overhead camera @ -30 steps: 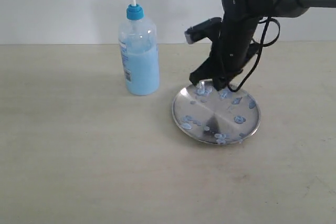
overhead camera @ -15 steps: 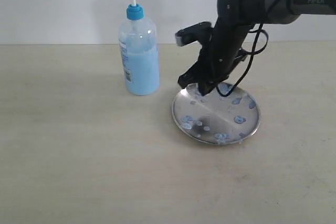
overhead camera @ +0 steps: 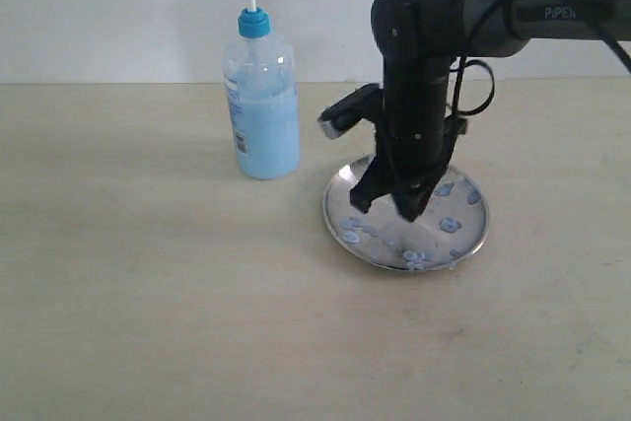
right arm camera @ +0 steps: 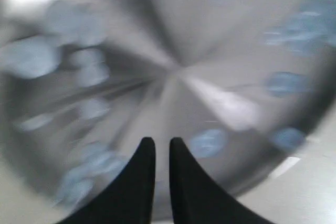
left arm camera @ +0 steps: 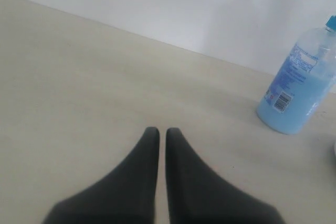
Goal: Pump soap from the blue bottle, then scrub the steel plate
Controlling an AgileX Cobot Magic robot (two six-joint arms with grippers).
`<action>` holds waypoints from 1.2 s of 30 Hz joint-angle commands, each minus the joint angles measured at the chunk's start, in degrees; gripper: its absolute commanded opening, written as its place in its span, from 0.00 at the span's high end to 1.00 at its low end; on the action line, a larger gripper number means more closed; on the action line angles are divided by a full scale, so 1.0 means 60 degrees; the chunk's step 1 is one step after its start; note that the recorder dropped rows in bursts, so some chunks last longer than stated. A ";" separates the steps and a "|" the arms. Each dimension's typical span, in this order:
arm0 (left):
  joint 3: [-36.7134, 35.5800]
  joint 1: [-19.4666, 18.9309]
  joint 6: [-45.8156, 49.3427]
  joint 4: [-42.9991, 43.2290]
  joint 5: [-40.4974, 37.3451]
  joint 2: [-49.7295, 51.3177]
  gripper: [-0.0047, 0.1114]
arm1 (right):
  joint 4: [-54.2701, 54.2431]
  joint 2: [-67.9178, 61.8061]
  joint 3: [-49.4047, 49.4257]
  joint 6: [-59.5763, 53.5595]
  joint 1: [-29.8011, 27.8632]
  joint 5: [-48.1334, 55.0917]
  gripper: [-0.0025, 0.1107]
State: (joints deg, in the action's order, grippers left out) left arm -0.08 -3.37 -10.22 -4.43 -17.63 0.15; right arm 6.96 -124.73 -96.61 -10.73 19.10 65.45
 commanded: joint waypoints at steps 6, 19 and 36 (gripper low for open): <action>0.0013 -0.0007 0.0080 -0.0125 0.0154 -0.0026 0.92 | 0.2052 0.0019 0.0001 -0.0671 -0.0595 -0.1021 0.98; 0.0013 -0.0125 0.0082 -0.0125 0.0154 -0.0026 0.92 | -0.2222 0.0073 0.0000 -0.2725 -0.1361 -0.0893 0.98; 0.0013 -0.0104 0.0082 -0.0125 0.0154 -0.0026 0.92 | -0.2574 1.2380 0.6130 -0.1635 -0.4032 -0.7020 0.98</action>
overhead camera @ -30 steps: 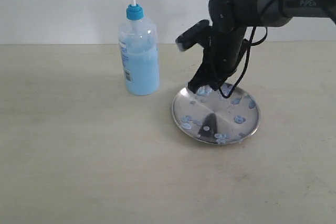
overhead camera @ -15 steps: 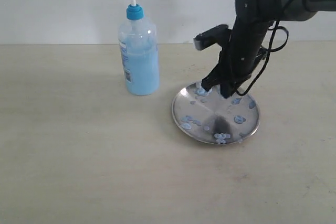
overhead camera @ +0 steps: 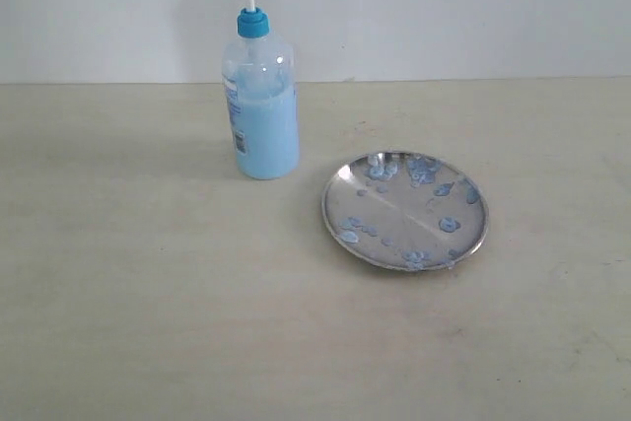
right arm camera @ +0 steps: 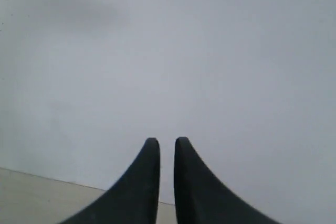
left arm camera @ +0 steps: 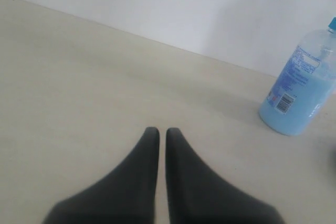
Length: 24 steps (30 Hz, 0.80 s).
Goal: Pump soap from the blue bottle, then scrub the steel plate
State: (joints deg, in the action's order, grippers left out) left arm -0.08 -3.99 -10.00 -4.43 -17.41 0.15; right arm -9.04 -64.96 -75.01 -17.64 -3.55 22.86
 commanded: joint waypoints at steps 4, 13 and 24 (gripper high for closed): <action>0.0013 -0.0001 0.0044 -0.0125 0.0117 -0.0026 0.92 | -0.1044 0.5276 0.5289 -0.0482 0.0116 -0.1009 0.98; 0.0013 -0.0001 0.0044 -0.0125 0.0117 -0.0026 0.92 | -0.0808 0.7139 1.1276 0.0876 0.0906 -0.8144 0.98; 0.0013 -0.0003 0.0044 -0.0081 0.0117 -0.0026 0.92 | -0.0659 0.5021 1.1878 0.3681 0.1352 -0.4535 0.98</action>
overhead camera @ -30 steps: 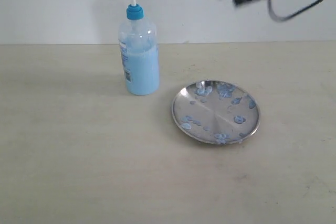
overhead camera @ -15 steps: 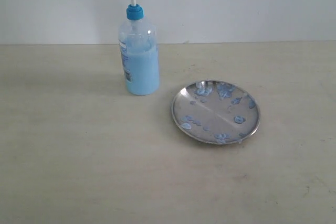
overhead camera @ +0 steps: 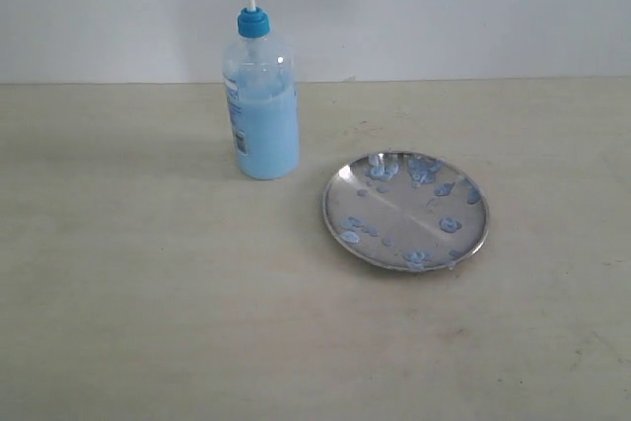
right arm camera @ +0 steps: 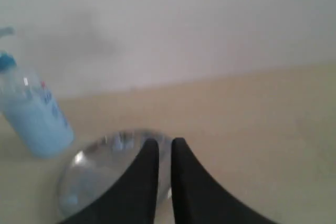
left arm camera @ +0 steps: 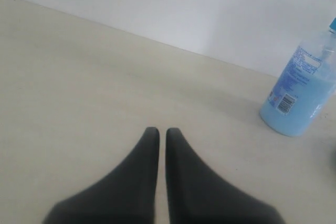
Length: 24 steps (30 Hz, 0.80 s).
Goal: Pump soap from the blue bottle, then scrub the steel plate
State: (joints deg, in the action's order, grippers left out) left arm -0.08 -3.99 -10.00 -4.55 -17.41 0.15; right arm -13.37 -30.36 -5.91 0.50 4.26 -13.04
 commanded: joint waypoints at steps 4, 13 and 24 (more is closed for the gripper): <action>0.0013 -0.0003 0.0044 -0.0061 0.0117 -0.0026 0.92 | 0.0132 -0.1514 0.0985 -0.0371 0.0050 0.0645 0.98; 0.0013 -0.0003 0.0044 -0.0061 0.0117 -0.0026 0.92 | -0.0452 -0.1703 0.0985 -0.1320 0.0050 0.0805 0.98; 0.0013 -0.0003 0.0044 -0.0061 0.0117 -0.0026 0.92 | -0.0452 -0.0694 0.0985 -0.1023 0.0050 0.1300 0.98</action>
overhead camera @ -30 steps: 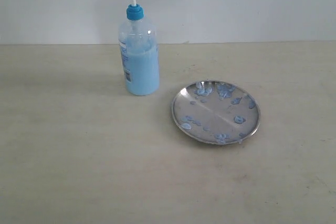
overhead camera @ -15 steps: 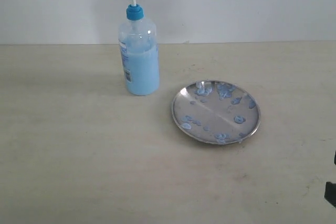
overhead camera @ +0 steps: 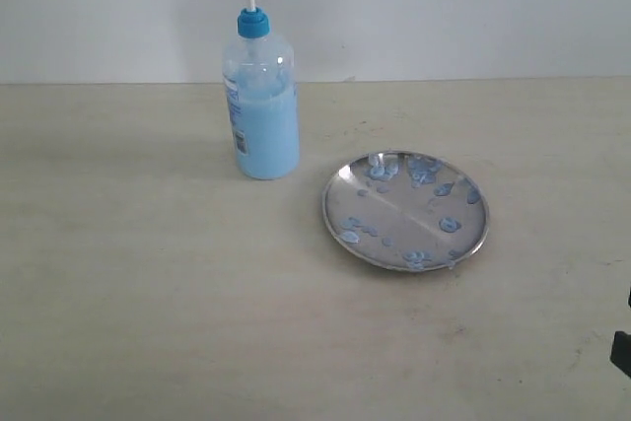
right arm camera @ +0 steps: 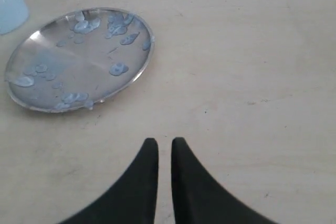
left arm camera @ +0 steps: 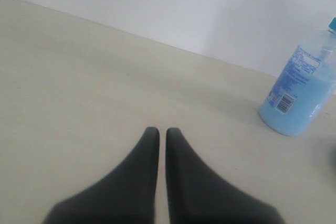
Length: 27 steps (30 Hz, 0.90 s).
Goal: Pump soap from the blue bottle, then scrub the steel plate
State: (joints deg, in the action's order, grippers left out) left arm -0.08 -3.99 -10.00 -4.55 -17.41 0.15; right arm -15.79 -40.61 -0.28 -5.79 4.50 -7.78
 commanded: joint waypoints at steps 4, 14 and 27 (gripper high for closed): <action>0.0013 -0.0003 0.0044 -0.0065 0.0117 -0.0026 0.92 | -0.0047 0.4272 0.0046 0.0056 -0.0469 0.2407 0.98; 0.0013 -0.0003 0.0044 -0.0065 0.0191 -0.0026 0.92 | 0.1361 0.6768 0.0046 0.2064 -0.1218 0.5974 0.98; 0.0013 -0.0003 0.0044 -0.0065 0.0191 -0.0026 0.92 | 0.2632 0.6768 0.0046 0.2046 -0.0469 0.4622 0.98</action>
State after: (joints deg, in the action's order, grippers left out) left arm -0.08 -3.99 -9.96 -4.55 -16.76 0.15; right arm -1.13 -0.34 0.05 6.47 1.74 20.67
